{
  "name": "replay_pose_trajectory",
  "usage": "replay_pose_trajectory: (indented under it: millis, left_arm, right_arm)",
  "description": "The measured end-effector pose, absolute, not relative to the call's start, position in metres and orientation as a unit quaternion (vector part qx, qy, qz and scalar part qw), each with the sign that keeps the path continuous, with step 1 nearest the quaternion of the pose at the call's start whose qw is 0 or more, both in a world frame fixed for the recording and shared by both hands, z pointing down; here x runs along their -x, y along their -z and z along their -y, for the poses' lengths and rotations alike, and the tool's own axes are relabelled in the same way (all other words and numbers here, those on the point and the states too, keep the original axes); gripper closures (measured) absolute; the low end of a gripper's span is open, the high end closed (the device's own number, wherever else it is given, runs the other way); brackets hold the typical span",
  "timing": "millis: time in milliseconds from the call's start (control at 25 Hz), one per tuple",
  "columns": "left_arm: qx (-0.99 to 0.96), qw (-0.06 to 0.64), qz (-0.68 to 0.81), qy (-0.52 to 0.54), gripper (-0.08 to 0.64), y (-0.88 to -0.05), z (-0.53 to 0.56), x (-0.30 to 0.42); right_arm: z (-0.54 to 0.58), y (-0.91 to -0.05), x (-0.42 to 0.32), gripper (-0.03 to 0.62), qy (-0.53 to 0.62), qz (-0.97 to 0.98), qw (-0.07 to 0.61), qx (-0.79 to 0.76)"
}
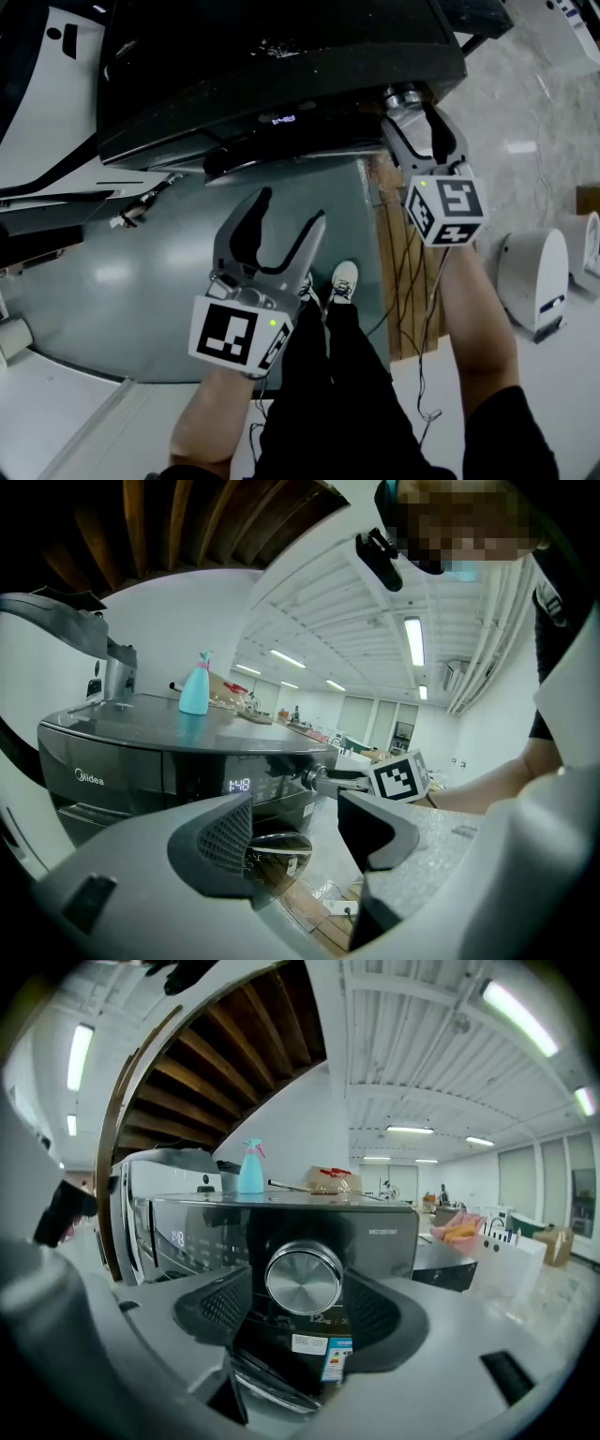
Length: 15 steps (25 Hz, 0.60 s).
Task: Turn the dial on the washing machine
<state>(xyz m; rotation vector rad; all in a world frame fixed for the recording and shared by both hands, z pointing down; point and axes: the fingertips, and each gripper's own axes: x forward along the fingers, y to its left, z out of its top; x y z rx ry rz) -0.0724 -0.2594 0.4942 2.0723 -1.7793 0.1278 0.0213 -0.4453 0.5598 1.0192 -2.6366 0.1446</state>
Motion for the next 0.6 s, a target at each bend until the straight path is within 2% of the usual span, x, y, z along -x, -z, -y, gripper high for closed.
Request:
replay_pose_trajectory:
  millis: [200,360,600]
  left_arm:
    - [-0.744,0.209,0.632,-0.057,0.293,-0.4984,0.2553,0.0707]
    - [-0.746,0.201,0.633,-0.052,0.293,-0.4964,0.2568,0.0709]
    - [-0.745,0.199,0.635,-0.049,0.293,-0.4958,0.2569,0.0731]
  right_arm:
    - [0.4434,-0.555,-0.0178,0.288,0.034,0.917,0.189,-0.35]
    - [0.4465,-0.5561,-0.016,0.29,0.05,0.914,0.198,-0.35]
    - [0.4473,-0.5601,-0.0155,0.328,0.059,0.908,0.209,-0.357]
